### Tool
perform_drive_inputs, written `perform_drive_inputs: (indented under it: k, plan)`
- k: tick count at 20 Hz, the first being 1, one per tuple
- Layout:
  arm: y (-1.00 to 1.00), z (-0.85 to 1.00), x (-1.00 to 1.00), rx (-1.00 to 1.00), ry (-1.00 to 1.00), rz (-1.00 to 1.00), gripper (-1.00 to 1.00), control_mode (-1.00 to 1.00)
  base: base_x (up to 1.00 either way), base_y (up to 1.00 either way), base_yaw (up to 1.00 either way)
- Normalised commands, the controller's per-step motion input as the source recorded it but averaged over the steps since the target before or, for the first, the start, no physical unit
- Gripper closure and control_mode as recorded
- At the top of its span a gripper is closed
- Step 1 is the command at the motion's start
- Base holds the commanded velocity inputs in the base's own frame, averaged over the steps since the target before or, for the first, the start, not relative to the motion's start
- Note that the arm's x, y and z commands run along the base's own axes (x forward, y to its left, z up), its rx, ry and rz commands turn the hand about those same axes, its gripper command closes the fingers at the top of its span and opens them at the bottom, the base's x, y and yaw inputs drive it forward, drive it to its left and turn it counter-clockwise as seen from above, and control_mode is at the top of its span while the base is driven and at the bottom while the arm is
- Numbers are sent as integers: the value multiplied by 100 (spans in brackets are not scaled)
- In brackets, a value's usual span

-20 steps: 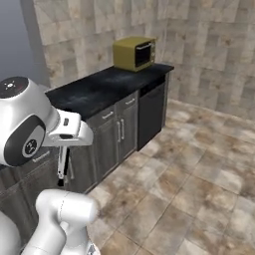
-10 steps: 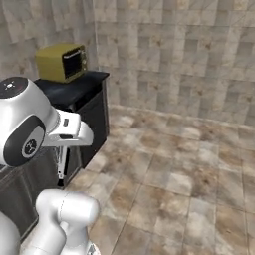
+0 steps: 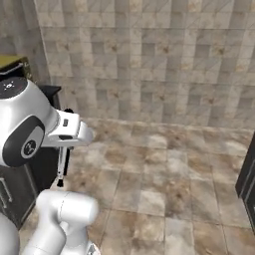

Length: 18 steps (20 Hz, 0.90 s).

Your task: Take the tongs from the drawer on the left and place them on the dining counter next to the tray containing the kebab skewer.

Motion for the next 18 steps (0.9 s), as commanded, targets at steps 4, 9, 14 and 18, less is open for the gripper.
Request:
perform_drive_inputs:
  k: [4, 9, 14, 18]
  plan:
    - [0, 0, 0, 0, 0, 0, 100, 100, 100, 0, -30]
    - [0, 0, 0, 0, 0, 0, 100, 100, 100, 0, -26]
    - [0, 0, 0, 0, 0, 0, 100, 100, 100, 0, -23]
    - [0, 0, 0, 0, 0, 0, 100, 100, 100, 0, -22]
